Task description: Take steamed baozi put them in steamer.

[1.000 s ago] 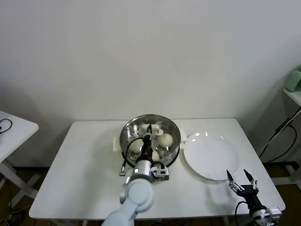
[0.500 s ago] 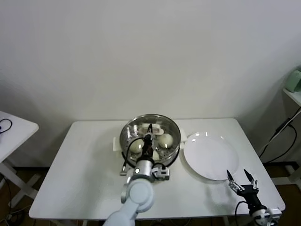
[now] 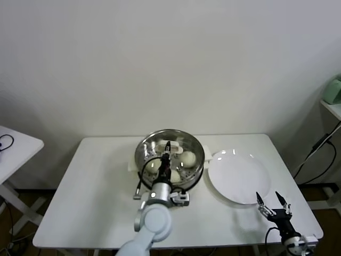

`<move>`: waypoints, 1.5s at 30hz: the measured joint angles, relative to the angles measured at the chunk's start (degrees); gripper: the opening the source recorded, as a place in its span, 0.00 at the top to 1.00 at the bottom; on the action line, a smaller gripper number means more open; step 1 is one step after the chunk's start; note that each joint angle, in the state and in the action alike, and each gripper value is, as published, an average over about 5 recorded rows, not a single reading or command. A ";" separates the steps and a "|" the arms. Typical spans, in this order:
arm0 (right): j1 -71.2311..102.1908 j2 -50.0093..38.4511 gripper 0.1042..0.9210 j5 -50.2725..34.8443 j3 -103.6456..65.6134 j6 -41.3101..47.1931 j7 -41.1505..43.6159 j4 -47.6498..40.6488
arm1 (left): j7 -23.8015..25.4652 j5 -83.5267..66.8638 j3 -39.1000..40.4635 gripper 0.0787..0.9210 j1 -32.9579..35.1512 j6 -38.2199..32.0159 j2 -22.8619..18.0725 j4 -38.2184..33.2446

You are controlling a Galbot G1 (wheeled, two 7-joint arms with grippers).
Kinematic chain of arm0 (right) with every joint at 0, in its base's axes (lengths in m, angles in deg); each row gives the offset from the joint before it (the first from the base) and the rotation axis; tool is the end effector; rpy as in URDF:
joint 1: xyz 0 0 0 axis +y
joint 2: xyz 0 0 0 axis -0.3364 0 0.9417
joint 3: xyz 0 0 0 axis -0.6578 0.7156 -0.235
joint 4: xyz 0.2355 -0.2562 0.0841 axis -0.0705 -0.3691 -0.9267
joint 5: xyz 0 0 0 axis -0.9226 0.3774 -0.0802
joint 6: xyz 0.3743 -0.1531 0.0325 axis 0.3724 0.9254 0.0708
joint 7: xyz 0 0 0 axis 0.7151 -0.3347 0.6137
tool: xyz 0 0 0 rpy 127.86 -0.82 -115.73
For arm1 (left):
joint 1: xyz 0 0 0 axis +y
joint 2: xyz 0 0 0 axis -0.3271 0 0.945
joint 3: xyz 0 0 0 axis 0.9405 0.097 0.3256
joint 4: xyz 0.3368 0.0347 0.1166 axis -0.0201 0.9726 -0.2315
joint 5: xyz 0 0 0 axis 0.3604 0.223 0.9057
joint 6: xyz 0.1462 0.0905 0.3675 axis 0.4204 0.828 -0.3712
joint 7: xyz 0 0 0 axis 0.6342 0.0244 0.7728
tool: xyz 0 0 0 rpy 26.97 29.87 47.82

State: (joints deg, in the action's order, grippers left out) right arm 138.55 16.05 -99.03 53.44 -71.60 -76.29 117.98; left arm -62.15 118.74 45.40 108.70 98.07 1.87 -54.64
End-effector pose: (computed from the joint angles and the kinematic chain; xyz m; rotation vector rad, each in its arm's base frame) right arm 0.2161 -0.2001 -0.4449 0.0715 -2.9672 -0.1076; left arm 0.3320 -0.1799 -0.2856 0.0839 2.1496 2.2051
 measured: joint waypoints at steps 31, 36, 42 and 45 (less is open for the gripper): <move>0.19 0.17 0.12 0.19 0.04 -0.09 0.32 0.19 | 0.16 -1.20 0.66 0.94 0.17 0.25 -0.15 0.03; 0.18 0.17 0.12 0.21 0.04 -0.13 0.39 0.16 | 0.06 -1.53 0.54 0.94 0.17 0.22 -0.15 0.22; 0.03 0.39 0.12 0.24 0.06 -0.16 0.47 0.16 | -0.24 -1.96 0.60 0.94 0.07 0.08 -0.01 0.21; 0.01 0.46 0.12 0.25 0.08 -0.13 0.50 0.16 | -0.53 -2.15 0.60 0.92 -0.07 0.01 0.12 0.15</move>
State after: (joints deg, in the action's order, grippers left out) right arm 138.56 16.51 -98.79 53.52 -71.73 -75.78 118.14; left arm -62.67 116.59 46.00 108.62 98.08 1.99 -54.49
